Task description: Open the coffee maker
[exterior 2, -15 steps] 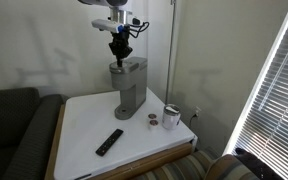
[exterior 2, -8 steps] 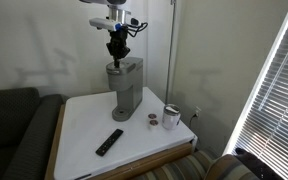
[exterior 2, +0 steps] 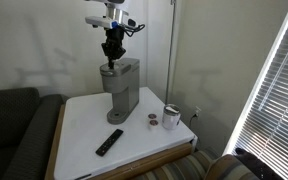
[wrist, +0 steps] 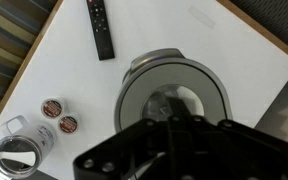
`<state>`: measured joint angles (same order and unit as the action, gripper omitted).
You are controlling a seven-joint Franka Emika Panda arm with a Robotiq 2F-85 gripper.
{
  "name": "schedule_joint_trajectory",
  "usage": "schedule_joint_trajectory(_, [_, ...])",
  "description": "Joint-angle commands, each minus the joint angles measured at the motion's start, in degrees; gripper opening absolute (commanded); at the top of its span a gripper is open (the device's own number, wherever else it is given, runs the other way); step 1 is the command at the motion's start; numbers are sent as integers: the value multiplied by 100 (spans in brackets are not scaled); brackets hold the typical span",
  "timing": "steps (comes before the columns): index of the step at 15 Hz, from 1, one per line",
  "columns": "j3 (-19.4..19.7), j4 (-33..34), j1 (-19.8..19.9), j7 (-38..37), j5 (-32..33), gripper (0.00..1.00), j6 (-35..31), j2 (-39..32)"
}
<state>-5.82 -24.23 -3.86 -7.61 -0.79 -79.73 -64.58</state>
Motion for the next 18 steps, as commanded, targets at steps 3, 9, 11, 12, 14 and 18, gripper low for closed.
schedule_joint_trajectory(3, [-45, -417, 27, 34, -60, 0, 213, -154])
schedule_joint_trajectory(9, [8, -252, 34, 7, -8, 0, -222, -185])
schedule_joint_trajectory(11, [34, -208, 9, -18, 28, 0, -225, -138])
schedule_joint_trajectory(12, [39, -199, 6, -27, 34, 0, -212, -121])
schedule_joint_trajectory(14, [47, -163, -5, -32, 48, 0, -200, -82])
schedule_joint_trajectory(18, [87, -107, -35, -108, 106, 0, -168, -14])
